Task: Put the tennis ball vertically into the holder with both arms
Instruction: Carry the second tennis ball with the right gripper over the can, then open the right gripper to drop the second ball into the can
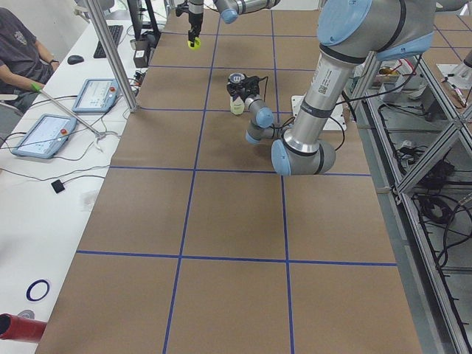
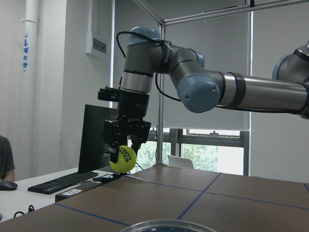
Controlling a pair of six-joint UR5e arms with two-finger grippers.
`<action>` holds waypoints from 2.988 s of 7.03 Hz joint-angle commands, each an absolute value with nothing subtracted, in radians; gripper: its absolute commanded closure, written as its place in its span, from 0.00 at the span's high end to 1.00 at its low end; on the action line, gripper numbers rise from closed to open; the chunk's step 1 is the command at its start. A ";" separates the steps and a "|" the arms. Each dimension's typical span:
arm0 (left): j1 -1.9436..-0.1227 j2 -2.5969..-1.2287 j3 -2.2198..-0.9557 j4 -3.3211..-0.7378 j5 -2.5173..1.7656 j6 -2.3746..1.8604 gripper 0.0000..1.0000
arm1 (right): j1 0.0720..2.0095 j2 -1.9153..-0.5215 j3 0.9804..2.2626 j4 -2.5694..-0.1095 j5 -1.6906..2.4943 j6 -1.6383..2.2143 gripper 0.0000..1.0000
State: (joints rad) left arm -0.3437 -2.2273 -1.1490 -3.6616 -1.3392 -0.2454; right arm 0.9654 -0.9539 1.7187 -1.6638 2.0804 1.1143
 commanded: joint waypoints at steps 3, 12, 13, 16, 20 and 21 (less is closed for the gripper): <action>-0.344 -2.227 -1.149 -3.662 -1.327 -0.245 0.82 | 0.731 -0.890 2.012 -1.759 2.083 1.471 0.00; -0.344 -2.224 -1.149 -3.662 -1.325 -0.247 0.85 | 0.591 -0.746 1.884 -1.746 1.999 1.552 0.00; -0.344 -2.224 -1.149 -3.663 -1.325 -0.245 0.85 | 0.592 -0.742 1.876 -1.746 1.997 1.549 0.00; -0.344 -2.224 -1.149 -3.662 -1.324 -0.247 0.85 | 0.592 -0.742 1.850 -1.730 1.997 1.548 0.00; -0.344 -2.223 -1.149 -3.663 -1.319 -0.245 0.85 | 0.592 -0.742 1.848 -1.730 1.997 1.548 0.83; -0.344 -2.223 -1.150 -3.663 -1.319 -0.245 0.86 | 0.592 -0.742 1.848 -1.730 1.997 1.548 0.96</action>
